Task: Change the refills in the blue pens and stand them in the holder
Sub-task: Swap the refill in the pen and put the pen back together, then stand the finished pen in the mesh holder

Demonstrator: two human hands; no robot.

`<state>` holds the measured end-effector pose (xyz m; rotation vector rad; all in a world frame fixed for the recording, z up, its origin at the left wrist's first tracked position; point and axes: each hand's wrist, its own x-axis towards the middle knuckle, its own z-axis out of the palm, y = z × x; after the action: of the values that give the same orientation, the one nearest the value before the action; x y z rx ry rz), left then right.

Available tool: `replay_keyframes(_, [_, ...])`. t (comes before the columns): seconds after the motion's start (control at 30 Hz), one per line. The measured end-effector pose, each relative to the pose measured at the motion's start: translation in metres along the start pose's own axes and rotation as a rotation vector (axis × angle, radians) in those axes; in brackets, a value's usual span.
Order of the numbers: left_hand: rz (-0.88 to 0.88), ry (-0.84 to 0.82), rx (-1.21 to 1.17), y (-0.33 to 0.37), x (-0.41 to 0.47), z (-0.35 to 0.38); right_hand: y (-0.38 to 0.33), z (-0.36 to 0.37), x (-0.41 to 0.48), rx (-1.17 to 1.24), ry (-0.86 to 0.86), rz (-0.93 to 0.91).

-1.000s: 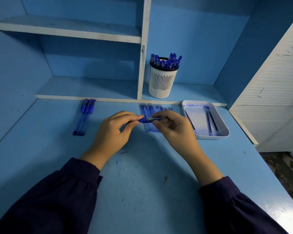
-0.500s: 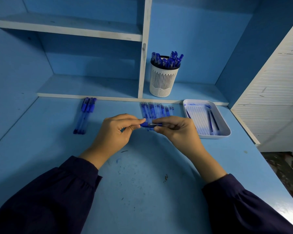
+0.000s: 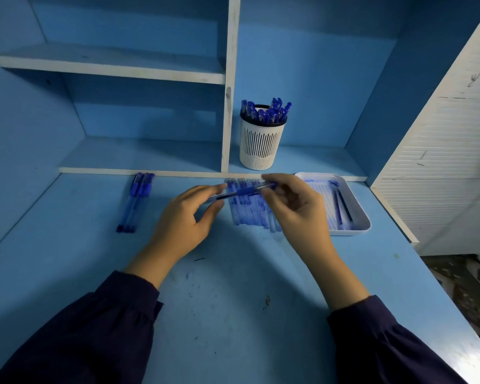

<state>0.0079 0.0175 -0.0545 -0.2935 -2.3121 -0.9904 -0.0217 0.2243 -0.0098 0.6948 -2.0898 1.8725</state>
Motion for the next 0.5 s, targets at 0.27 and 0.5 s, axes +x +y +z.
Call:
replay_keyframes(0.27, [-0.285,-0.243,0.396,-0.013,0.021,0.004,-0.036,-0.024,0.037,-0.114,0.358,-0.291])
replay_keyframes(0.5, [-0.362,-0.336,0.366,-0.016,0.028,0.008,-0.068,-0.031,0.109,-0.336,0.513,-0.591])
